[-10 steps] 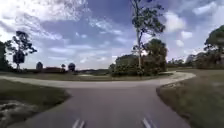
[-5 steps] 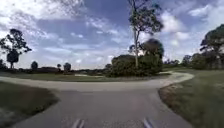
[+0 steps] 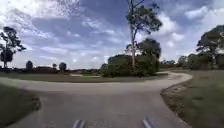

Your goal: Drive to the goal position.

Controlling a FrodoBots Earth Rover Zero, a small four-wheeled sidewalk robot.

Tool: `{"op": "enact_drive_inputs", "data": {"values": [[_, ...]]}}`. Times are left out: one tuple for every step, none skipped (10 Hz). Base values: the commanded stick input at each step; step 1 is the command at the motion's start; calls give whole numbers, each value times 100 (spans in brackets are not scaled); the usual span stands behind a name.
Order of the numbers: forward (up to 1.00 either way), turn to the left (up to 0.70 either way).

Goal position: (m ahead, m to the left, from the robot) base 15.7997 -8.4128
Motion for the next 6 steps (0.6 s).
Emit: {"op": "enact_drive_inputs", "data": {"values": [[69,3],[69,3],[69,3],[69,3],[69,3],[69,3]]}}
